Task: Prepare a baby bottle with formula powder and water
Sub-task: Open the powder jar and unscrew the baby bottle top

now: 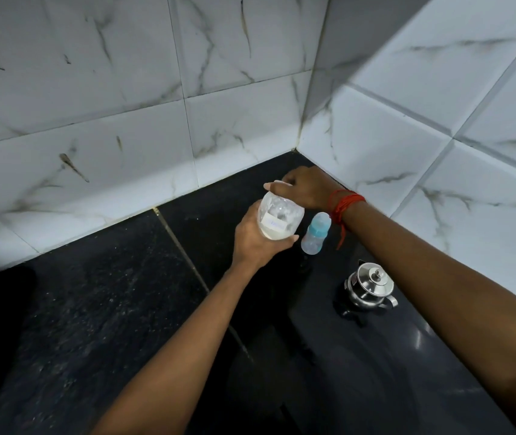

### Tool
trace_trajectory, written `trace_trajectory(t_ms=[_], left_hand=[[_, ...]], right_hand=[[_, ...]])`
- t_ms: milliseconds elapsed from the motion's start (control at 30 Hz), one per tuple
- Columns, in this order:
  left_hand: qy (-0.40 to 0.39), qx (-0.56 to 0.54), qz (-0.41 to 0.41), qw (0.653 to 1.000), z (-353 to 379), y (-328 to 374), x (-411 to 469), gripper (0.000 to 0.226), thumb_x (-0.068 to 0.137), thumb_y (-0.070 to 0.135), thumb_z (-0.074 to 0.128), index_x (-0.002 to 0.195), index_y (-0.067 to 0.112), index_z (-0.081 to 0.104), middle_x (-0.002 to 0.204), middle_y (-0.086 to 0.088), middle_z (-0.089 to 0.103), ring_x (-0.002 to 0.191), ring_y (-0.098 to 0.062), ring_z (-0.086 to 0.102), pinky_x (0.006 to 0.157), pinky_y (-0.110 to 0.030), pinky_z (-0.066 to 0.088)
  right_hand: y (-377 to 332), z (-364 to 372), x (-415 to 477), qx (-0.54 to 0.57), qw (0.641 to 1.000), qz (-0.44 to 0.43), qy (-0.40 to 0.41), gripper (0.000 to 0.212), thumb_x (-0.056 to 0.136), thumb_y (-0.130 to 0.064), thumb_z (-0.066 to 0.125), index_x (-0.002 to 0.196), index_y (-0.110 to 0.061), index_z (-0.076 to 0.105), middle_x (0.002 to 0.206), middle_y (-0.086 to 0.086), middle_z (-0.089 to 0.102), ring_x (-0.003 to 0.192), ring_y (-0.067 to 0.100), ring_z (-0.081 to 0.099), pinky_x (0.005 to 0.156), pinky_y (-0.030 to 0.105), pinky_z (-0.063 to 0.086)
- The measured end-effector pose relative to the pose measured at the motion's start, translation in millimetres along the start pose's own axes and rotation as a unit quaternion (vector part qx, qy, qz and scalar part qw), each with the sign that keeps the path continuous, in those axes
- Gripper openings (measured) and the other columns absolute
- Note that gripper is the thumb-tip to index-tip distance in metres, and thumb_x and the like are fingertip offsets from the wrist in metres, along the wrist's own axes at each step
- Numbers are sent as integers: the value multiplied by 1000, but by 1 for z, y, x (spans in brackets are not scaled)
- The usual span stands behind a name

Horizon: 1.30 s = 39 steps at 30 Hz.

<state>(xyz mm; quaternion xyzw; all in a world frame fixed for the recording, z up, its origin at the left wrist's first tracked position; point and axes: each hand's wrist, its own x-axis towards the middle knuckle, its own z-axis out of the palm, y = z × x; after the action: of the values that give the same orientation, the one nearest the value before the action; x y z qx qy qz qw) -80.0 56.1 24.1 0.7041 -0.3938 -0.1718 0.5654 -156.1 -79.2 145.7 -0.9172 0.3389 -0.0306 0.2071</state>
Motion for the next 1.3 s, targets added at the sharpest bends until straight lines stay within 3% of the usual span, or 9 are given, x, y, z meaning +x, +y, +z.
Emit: trace_trajectory(t_ms=[133, 267, 367, 500, 633, 733, 900, 1033, 1300], left_hand=[[-27, -31, -36, 998, -13, -8, 5, 92, 51, 42, 101, 132, 23, 60, 118, 12, 70, 108, -6, 68, 94, -30, 59], [-20, -43, -24, 999, -17, -13, 6, 98, 49, 47, 98, 135, 27, 56, 123, 11, 69, 113, -8, 67, 96, -37, 60], [-8, -42, -17, 999, -19, -14, 7, 94, 54, 31, 101, 135, 31, 54, 126, 12, 67, 115, -8, 66, 98, -35, 59], [10, -39, -3, 999, -19, -13, 10, 94, 56, 24, 101, 136, 30, 52, 126, 10, 66, 115, -9, 65, 98, -33, 58], [11, -26, 2, 1000, -18, -19, 9, 97, 54, 28, 99, 138, 27, 50, 129, 8, 64, 118, -12, 64, 99, -39, 58], [15, -1, 7, 1000, -17, -25, 6, 97, 54, 31, 98, 139, 28, 49, 130, 11, 59, 125, -17, 54, 99, -31, 51], [22, 49, 25, 998, -14, -32, 9, 101, 53, 37, 101, 139, 20, 50, 132, 4, 50, 126, -14, 42, 94, -8, 29], [11, 43, 9, 999, -14, -39, 12, 105, 48, 45, 101, 138, 26, 51, 133, 6, 48, 124, -12, 50, 101, -29, 46], [21, 39, -21, 999, -8, -87, 16, 103, 48, 38, 104, 137, 22, 55, 132, 13, 57, 126, -10, 54, 109, -35, 46]], right_hand=[[8, -8, -6, 100, 981, -146, -85, 14, 92, -41, 68, 101, -30, 69, 98, -13, 71, 93, 3, 65, 88, 25, 48], [5, -31, -6, 185, 956, -153, -170, 44, 86, 1, 63, 127, -16, 67, 118, -17, 64, 110, -5, 60, 92, 16, 50], [-10, -37, -4, 89, 990, -76, -76, 27, 96, -29, 58, 119, -22, 71, 116, -12, 67, 108, 0, 61, 88, 17, 42], [-17, -27, -1, -61, 997, 17, -34, 83, 77, -86, 48, 73, -6, 66, 63, 7, 70, 58, 21, 70, 65, 31, 57], [-17, -27, 2, -27, 994, 9, -110, 45, 83, -54, 68, 107, -16, 71, 101, 6, 76, 79, 15, 73, 85, 38, 62], [-20, -26, 1, -3, 986, -8, -166, 82, 66, -49, 74, 141, -37, 43, 143, -9, 49, 130, 16, 51, 103, 43, 51], [-17, -14, 4, 7, 992, 0, -126, 62, 78, -52, 76, 131, -29, 53, 115, -6, 61, 91, 14, 66, 60, 28, 58], [-11, -16, 11, 23, 993, -31, -113, 53, 76, -39, 80, 124, -30, 60, 112, -6, 64, 100, 15, 63, 88, 31, 53], [27, 16, 65, -57, 997, -29, -39, 81, 67, -32, 89, 136, -18, 50, 133, 7, 57, 122, 29, 53, 99, 43, 48]])
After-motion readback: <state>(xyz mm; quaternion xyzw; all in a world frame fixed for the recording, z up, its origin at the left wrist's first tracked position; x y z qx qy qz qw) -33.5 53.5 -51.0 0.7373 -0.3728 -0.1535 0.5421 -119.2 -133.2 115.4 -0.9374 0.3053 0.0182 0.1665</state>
